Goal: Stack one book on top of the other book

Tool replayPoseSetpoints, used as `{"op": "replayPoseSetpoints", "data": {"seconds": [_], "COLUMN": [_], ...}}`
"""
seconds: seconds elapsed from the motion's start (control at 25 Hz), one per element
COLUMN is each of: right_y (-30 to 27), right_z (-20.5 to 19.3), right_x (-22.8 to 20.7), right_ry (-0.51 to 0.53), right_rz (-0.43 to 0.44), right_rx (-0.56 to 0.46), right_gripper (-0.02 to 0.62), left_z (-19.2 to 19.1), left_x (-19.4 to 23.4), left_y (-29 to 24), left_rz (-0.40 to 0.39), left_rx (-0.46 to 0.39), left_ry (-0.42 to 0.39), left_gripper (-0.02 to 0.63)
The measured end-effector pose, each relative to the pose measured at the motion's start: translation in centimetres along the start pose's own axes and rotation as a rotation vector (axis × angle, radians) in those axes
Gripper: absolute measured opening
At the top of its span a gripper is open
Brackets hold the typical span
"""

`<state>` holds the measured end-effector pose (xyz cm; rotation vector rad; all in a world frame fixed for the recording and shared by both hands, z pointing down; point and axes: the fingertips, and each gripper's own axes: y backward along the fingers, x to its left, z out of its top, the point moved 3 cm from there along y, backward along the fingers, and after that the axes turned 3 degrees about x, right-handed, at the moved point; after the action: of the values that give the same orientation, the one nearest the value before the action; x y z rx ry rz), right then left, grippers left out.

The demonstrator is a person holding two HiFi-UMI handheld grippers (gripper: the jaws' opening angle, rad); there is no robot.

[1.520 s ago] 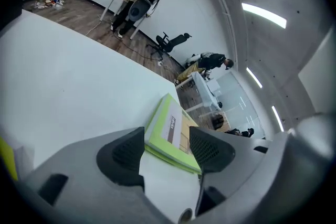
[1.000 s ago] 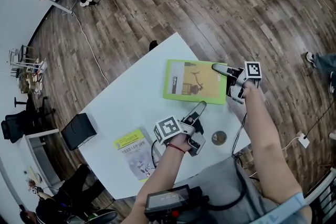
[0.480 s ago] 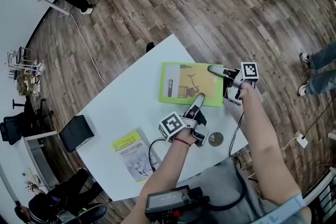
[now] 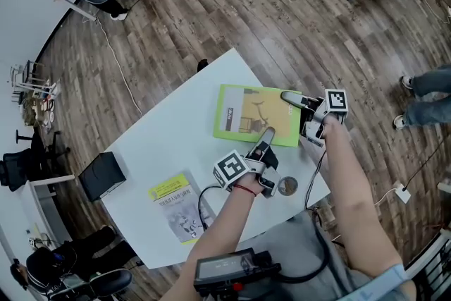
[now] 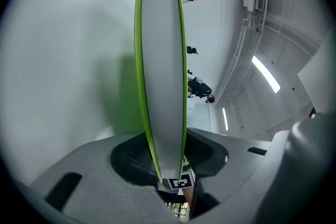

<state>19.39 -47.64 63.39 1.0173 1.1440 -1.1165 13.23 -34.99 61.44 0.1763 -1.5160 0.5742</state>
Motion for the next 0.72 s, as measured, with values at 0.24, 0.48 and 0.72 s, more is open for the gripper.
{"op": "replayPoseSetpoints", "data": {"seconds": [0.24,0.48,0.72], "right_y": [-0.4,-2.1,-4.0], "right_z": [-2.0,-6.7,-12.6], "right_x": [3.0,6.3,8.3], "right_ry": [0.035,0.07,0.074], "right_rz": [0.014,0.03,0.047], "right_rx": [0.011,0.023,0.032], "right_gripper": [0.147,0.147,0.147], "left_z": [-0.6,-0.7,-0.5], "left_x": [-2.2,-4.7,-5.9], "left_y": [2.2,7.6,14.0], "left_rz": [-0.04,-0.085,-0.111], "left_rx": [-0.011,-0.029,-0.038], "left_ry": [-0.017,-0.05,-0.069], "left_gripper": [0.153,0.153,0.152]}}
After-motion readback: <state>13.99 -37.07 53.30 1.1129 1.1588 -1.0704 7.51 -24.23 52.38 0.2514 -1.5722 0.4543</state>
